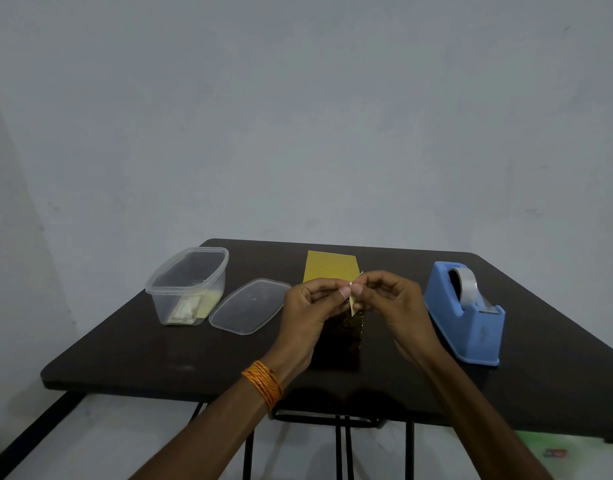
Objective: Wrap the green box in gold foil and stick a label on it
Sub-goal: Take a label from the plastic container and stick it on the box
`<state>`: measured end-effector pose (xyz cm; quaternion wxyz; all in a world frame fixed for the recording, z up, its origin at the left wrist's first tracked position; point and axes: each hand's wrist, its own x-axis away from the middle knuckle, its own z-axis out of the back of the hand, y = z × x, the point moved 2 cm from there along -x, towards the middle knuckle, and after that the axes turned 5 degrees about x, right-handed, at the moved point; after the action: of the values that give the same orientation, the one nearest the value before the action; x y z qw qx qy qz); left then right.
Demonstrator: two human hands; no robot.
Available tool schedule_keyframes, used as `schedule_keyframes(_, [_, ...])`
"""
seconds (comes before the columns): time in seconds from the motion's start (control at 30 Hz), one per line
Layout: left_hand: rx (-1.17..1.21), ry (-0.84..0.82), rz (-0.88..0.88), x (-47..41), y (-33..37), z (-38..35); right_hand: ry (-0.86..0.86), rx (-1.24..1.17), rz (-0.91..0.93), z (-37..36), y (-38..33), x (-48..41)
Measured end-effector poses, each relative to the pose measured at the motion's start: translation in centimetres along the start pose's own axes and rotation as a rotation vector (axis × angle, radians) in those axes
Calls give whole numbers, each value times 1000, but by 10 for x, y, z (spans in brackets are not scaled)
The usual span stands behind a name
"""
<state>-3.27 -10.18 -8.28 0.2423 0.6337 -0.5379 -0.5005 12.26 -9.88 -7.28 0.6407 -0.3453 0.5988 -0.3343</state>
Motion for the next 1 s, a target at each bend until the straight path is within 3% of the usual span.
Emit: schedule_keyframes(1.0, [-100,66,-30,7,6,-9,29,90,15,-1,-9,13])
